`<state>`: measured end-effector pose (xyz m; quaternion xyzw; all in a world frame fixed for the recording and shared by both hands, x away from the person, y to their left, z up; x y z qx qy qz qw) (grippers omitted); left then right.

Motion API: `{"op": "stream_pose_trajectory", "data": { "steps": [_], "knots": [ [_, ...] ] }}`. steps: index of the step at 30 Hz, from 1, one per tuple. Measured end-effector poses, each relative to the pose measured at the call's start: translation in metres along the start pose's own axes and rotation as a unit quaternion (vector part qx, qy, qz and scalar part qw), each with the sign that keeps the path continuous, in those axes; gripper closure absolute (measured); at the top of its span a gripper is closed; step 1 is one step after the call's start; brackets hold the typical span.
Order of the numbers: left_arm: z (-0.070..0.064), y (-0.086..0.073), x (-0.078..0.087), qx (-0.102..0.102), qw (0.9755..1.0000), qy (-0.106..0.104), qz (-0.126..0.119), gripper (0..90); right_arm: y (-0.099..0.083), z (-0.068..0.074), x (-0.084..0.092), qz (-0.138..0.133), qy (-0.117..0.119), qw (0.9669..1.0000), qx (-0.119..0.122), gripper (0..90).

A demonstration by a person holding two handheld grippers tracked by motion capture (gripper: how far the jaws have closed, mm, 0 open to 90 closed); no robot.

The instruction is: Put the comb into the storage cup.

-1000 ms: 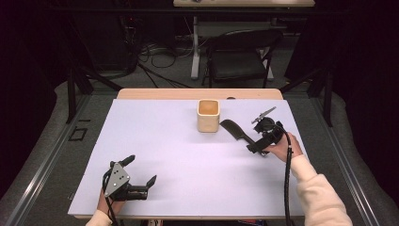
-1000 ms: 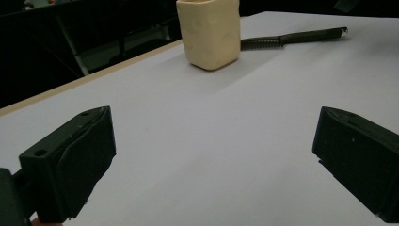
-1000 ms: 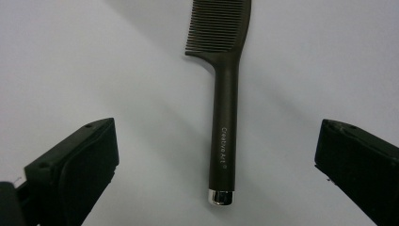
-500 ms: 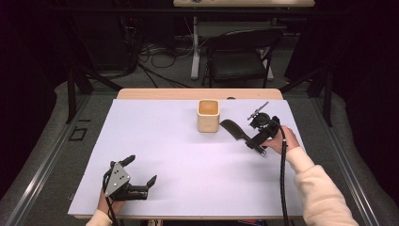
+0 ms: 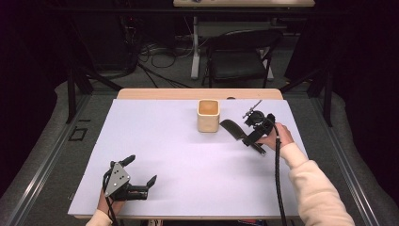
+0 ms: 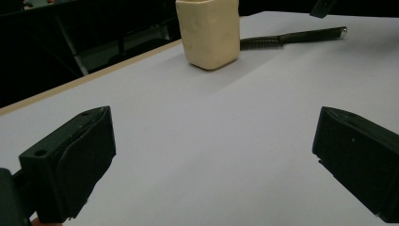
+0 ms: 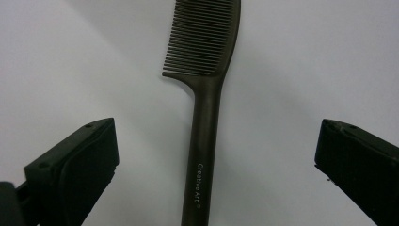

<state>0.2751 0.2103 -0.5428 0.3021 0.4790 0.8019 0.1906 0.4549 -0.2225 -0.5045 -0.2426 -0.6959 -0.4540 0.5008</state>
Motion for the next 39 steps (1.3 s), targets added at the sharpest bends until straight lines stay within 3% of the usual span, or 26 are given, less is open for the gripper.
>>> {"op": "stream_pose_trajectory", "data": {
  "steps": [3, 4, 8, 9, 10, 11, 15, 22, 23, 25, 26, 28, 29, 39],
  "knots": [
    [0.000, 0.000, 0.000, 0.001, 1.0000, 0.000, 0.000, 0.0, 0.002, 0.000, -0.004, -0.003, 0.002, 1.0000, -0.003, 0.0],
    [0.000, 0.000, 0.000, 0.000, 1.0000, 0.000, 0.000, 0.0, 0.003, 0.000, -0.004, 0.008, 0.001, 1.0000, -0.004, 0.0],
    [0.000, 0.000, 0.000, 0.000, 1.0000, -0.001, 0.000, 0.0, 0.007, 0.000, -0.010, -0.015, 0.007, 0.9999, -0.005, 0.0],
    [0.000, 0.000, 0.000, 0.001, 1.0000, -0.001, 0.000, 0.0, 0.009, 0.000, -0.006, 0.024, -0.004, 0.9997, 0.000, 0.0],
    [0.000, 0.000, 0.000, 0.001, 1.0000, -0.001, 0.000, 0.0, 0.009, 0.000, -0.006, 0.024, -0.004, 0.9997, 0.000, 0.0],
    [0.000, 0.000, 0.000, 0.001, 1.0000, -0.001, 0.000, 0.0, 0.009, 0.001, -0.011, 0.000, 0.004, 1.0000, -0.003, 0.0],
    [0.000, 0.000, 0.000, 0.000, 1.0000, -0.002, 0.000, 0.0, 0.012, 0.004, -0.015, 0.019, -0.001, 0.9998, 0.001, 0.4],
    [0.000, 0.000, 0.000, 0.002, 1.0000, -0.003, 0.001, 0.0, 0.014, 0.005, -0.023, 0.022, -0.008, 0.9997, 0.011, 20.5],
    [0.000, 0.000, 0.000, 0.002, 1.0000, -0.003, 0.001, 0.0, 0.014, 0.005, -0.026, 0.009, -0.001, 0.9999, 0.008, 25.0],
    [0.000, 0.000, 0.000, 0.001, 1.0000, -0.004, 0.001, 0.0, 0.014, 0.006, -0.027, 0.007, 0.000, 0.9999, 0.008, 28.5],
    [0.000, 0.000, -0.001, 0.001, 1.0000, -0.004, 0.001, 0.0, 0.015, 0.006, -0.027, 0.026, -0.005, 0.9996, 0.010, 37.8],
    [0.000, 0.000, -0.001, 0.000, 1.0000, -0.004, 0.002, 0.0, 0.015, 0.007, -0.028, 0.032, -0.006, 0.9994, 0.010, 40.5],
    [0.000, 0.000, -0.001, 0.000, 1.0000, -0.005, 0.002, 0.0, 0.016, 0.006, -0.029, 0.044, -0.008, 0.9987, 0.023, 46.4],
    [0.000, 0.000, -0.001, 0.000, 1.0000, -0.005, 0.001, 0.0, 0.017, 0.007, -0.037, 0.074, -0.018, 0.9966, 0.030, 55.4]
  ]
}}
Point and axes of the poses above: each handheld gripper's, and its own axes: x roughly backward along the jaws, y roughly out of its top, z roughly to its left, the point moved 2 cm from there along -x, roughly forward along the jaws, and after that the axes turned 14 degrees about -x, right-handed, at the moved point
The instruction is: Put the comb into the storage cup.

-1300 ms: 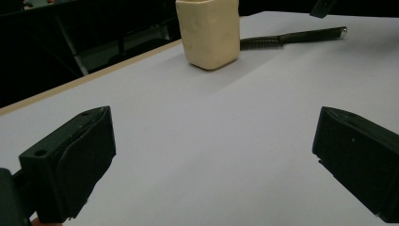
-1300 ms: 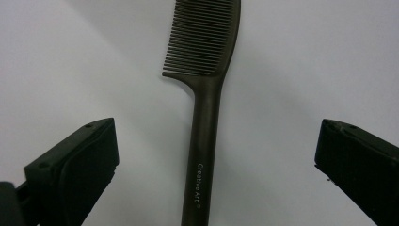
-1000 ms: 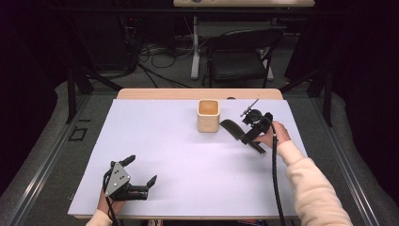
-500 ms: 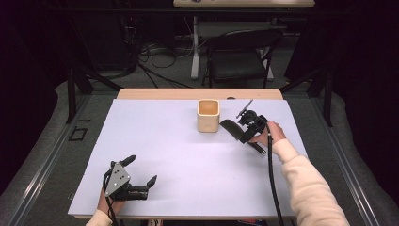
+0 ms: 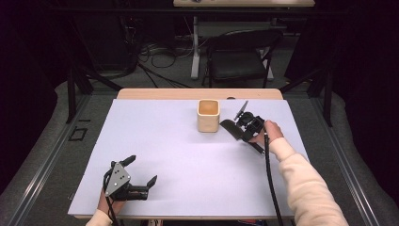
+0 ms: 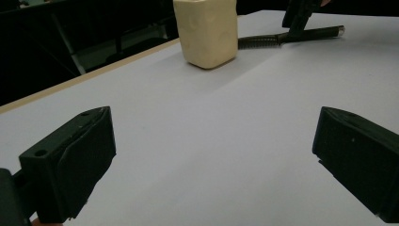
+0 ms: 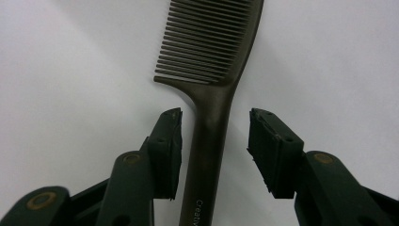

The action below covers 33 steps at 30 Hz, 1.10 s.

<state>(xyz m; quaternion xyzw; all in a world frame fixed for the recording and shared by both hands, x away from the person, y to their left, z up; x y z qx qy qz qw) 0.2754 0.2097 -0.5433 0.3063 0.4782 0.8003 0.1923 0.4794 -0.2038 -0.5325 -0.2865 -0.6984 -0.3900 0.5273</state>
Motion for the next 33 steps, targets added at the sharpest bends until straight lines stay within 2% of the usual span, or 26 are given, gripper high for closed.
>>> {"op": "stream_pose_trajectory", "data": {
  "steps": [4, 8, 9, 17, 19, 21, 22, 24, 30, 32, 33],
  "knots": [
    [0.000, 0.000, 0.000, 0.001, 1.0000, 0.000, 0.000, 0.0, 0.000, 0.000, -0.006, 0.013, 0.001, 0.9999, -0.006, 57.6],
    [0.000, 0.000, 0.000, 0.000, 1.0000, -0.001, 0.001, 0.0, 0.001, 0.000, -0.010, 0.010, 0.005, 0.9999, -0.009, 59.9],
    [0.000, 0.000, 0.000, 0.000, 1.0000, -0.001, 0.001, 0.0, 0.001, 0.001, -0.012, 0.014, 0.006, 0.9998, -0.016, 61.4],
    [0.000, 0.000, 0.000, 0.001, 1.0000, 0.000, 0.000, 0.0, 0.000, -0.003, -0.011, 0.027, 0.018, 0.9990, -0.031, 69.4],
    [0.000, 0.000, 0.000, 0.004, 1.0000, 0.001, -0.001, 0.0, 0.000, -0.006, -0.011, 0.030, 0.026, 0.9982, -0.044, 71.0],
    [0.000, 0.000, 0.000, 0.001, 1.0000, 0.000, 0.000, 0.0, -0.001, -0.007, -0.011, 0.029, 0.027, 0.9982, -0.046, 71.2],
    [0.000, 0.000, 0.000, 0.002, 1.0000, 0.000, 0.001, 0.0, -0.001, -0.008, -0.011, 0.025, 0.036, 0.9973, -0.058, 71.6],
    [0.000, 0.000, 0.000, 0.002, 1.0000, 0.001, 0.000, 0.0, -0.002, -0.009, -0.012, 0.019, 0.038, 0.9971, -0.063, 71.7],
    [0.000, 0.000, 0.000, 0.001, 1.0000, 0.001, 0.000, 0.0, -0.005, -0.016, -0.005, 0.025, 0.033, 0.9967, -0.070, 71.7],
    [0.000, 0.000, 0.000, 0.001, 1.0000, 0.001, 0.001, 0.0, -0.007, -0.018, -0.003, 0.019, 0.036, 0.9965, -0.073, 71.7],
    [0.000, 0.000, 0.000, 0.001, 1.0000, 0.000, 0.001, 0.0, -0.008, -0.018, -0.003, 0.013, 0.040, 0.9957, -0.083, 71.7]
  ]
}}
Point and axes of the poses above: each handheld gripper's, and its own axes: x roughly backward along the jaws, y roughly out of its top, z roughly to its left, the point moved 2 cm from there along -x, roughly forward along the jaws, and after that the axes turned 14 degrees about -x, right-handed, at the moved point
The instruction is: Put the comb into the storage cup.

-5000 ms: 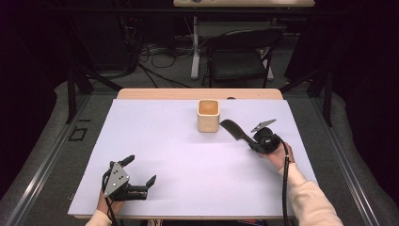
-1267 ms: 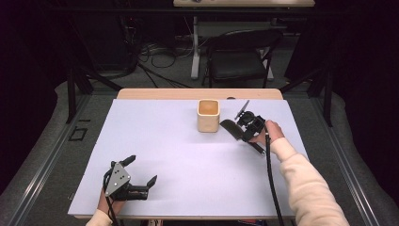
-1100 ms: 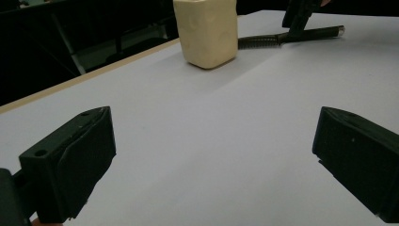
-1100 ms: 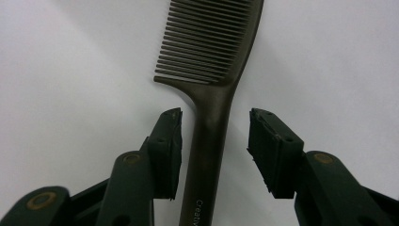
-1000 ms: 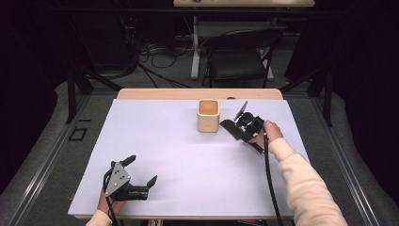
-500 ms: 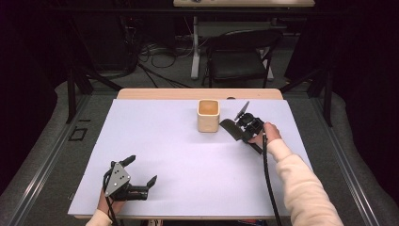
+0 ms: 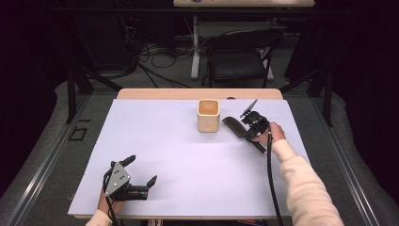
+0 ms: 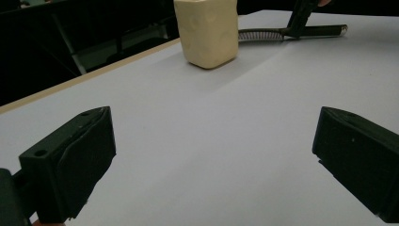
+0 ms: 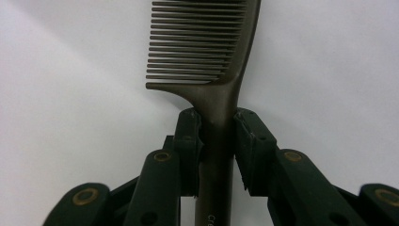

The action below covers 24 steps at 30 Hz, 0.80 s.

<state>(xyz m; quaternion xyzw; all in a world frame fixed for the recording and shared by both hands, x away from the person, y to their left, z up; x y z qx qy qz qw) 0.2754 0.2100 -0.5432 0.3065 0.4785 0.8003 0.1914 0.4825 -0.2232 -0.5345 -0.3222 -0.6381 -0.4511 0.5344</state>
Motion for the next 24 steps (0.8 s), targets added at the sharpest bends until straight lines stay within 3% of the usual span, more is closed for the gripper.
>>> {"op": "stream_pose_trajectory", "data": {
  "steps": [3, 6, 7, 9, 12, 14, 24],
  "knots": [
    [0.000, 0.000, 0.000, 0.001, 1.0000, 0.002, -0.001, 0.0, -0.002, -0.002, 0.003, -0.026, 0.011, 0.9996, -0.004, 71.6],
    [0.000, 0.000, 0.000, 0.001, 1.0000, 0.002, -0.001, 0.0, -0.003, -0.003, 0.006, -0.029, 0.013, 0.9995, -0.005, 71.6],
    [0.000, 0.000, 0.000, 0.001, 1.0000, 0.002, -0.001, 0.0, -0.005, -0.002, 0.003, -0.074, 0.036, 0.9965, -0.017, 71.7],
    [0.000, 0.000, 0.000, 0.000, 1.0000, 0.002, -0.001, 0.0, -0.006, -0.001, 0.004, -0.082, 0.042, 0.9953, -0.028, 71.7],
    [0.000, 0.000, 0.000, 0.000, 1.0000, 0.001, -0.001, 0.0, -0.008, -0.003, 0.012, -0.055, 0.026, 0.9980, -0.016, 71.7],
    [0.000, 0.000, 0.000, 0.000, 1.0000, 0.002, -0.001, 0.0, -0.009, -0.005, 0.016, -0.055, 0.027, 0.9981, -0.011, 71.7],
    [0.000, 0.000, 0.000, -0.001, 1.0000, 0.002, 0.000, 0.0, -0.016, -0.010, 0.022, -0.087, 0.049, 0.9948, -0.018, 71.7]
  ]
}}
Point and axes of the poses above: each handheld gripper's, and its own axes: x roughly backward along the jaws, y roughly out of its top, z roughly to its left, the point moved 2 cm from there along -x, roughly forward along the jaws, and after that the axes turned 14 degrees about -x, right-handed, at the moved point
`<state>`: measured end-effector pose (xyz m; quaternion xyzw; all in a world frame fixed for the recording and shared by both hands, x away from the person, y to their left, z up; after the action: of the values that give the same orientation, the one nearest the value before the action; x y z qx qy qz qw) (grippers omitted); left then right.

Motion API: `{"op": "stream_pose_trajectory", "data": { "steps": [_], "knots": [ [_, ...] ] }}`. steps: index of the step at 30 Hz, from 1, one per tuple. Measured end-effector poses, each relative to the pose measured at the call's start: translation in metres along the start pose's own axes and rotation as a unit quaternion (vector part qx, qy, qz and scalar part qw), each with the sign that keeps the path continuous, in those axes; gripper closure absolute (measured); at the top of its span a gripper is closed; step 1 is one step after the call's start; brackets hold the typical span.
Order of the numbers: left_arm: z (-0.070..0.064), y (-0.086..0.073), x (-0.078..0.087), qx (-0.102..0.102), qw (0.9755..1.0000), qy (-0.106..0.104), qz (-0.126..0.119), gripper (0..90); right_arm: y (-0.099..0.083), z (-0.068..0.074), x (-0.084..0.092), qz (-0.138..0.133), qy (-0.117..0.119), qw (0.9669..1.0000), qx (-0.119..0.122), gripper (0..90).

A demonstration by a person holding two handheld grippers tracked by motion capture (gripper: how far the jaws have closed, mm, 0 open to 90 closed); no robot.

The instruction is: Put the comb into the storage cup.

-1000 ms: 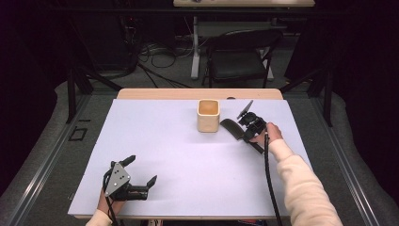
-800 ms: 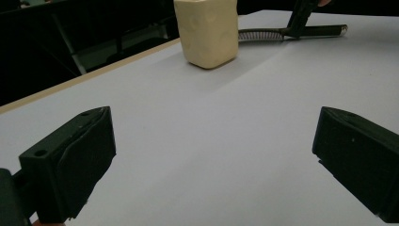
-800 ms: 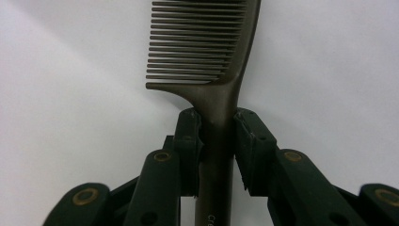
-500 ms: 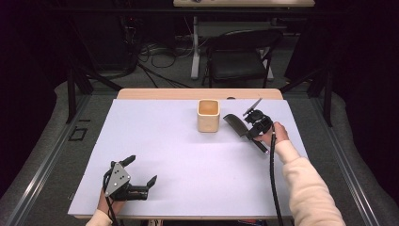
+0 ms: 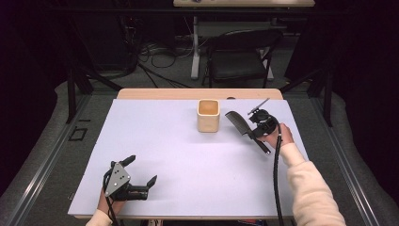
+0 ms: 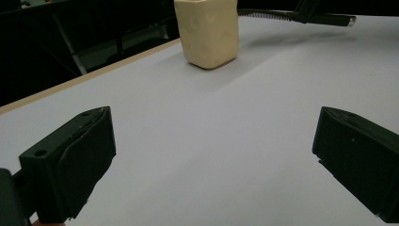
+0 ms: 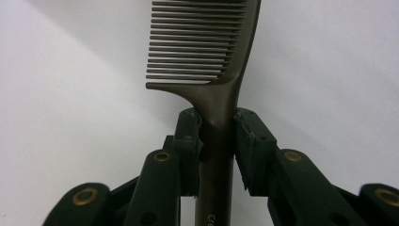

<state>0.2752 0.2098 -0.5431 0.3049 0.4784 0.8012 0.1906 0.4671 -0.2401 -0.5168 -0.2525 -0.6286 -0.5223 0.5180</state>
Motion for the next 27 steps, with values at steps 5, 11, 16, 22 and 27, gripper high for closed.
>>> {"op": "stream_pose_trajectory", "data": {
  "steps": [5, 11, 16, 22, 27],
  "knots": [
    [0.000, 0.000, 0.000, 0.001, 1.0000, 0.000, 0.000, 0.0, -0.004, -0.001, 0.006, -0.023, 0.012, 0.9996, -0.010, 71.7],
    [0.000, 0.000, 0.000, 0.001, 1.0000, 0.000, 0.000, 0.0, -0.008, 0.000, 0.013, -0.034, 0.021, 0.9991, -0.012, 71.6],
    [0.000, 0.000, 0.000, 0.001, 1.0000, 0.000, 0.000, 0.0, -0.012, -0.001, 0.018, -0.064, 0.035, 0.9973, -0.015, 71.7],
    [0.000, 0.000, 0.000, 0.001, 1.0000, 0.000, 0.000, 0.0, -0.014, 0.002, 0.021, -0.083, 0.037, 0.9958, -0.012, 71.7],
    [0.000, 0.000, 0.000, 0.001, 1.0000, 0.000, -0.001, 0.0, -0.015, 0.004, 0.022, -0.083, 0.039, 0.9957, -0.010, 71.7]
  ]
}}
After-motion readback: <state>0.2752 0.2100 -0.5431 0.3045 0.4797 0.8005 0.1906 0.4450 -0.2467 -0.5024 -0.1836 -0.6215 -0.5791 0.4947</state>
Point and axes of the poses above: each handheld gripper's, and its own axes: x roughly backward along the jaws, y roughly out of its top, z roughly to its left, the point moved 2 cm from there along -x, roughly forward along the jaws, and after that the axes turned 14 degrees about -x, right-handed, at the moved point
